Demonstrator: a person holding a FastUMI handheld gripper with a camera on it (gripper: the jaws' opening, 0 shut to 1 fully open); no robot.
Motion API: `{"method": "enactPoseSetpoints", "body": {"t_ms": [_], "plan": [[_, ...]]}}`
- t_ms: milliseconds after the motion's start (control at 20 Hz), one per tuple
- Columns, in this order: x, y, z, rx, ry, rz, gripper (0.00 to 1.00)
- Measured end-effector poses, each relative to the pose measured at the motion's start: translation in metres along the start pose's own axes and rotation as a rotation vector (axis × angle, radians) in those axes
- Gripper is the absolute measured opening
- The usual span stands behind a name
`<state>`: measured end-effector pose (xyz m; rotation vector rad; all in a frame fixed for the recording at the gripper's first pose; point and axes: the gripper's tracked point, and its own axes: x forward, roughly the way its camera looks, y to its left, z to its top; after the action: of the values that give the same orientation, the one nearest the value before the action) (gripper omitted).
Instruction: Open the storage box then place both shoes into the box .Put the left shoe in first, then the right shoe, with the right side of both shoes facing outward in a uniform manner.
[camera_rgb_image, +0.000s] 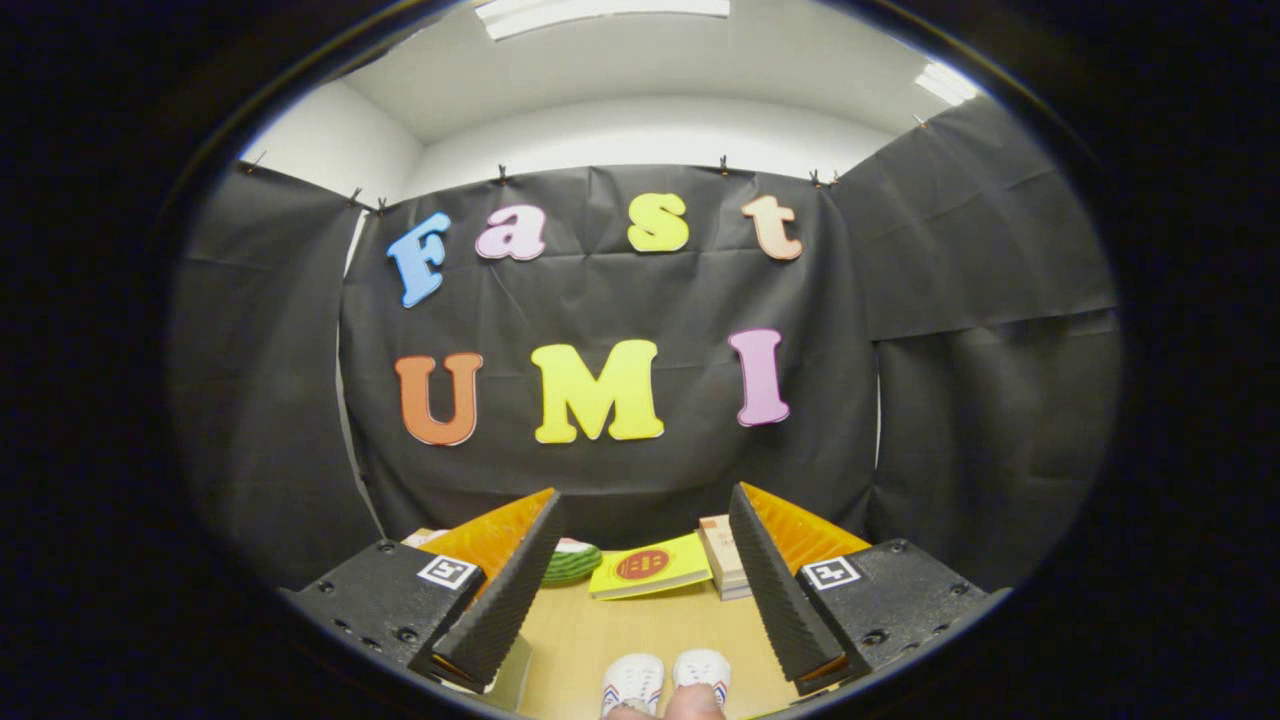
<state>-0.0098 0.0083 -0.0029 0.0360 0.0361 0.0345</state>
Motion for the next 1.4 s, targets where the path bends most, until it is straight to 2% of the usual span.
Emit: {"method": "enactPoseSetpoints", "body": {"t_ms": [1000,1400], "plan": [[-0.016,0.01,-0.009,0.013,0.038,0.053,1.0],[-0.021,0.019,-0.051,0.036,0.141,0.13,1.0]]}}
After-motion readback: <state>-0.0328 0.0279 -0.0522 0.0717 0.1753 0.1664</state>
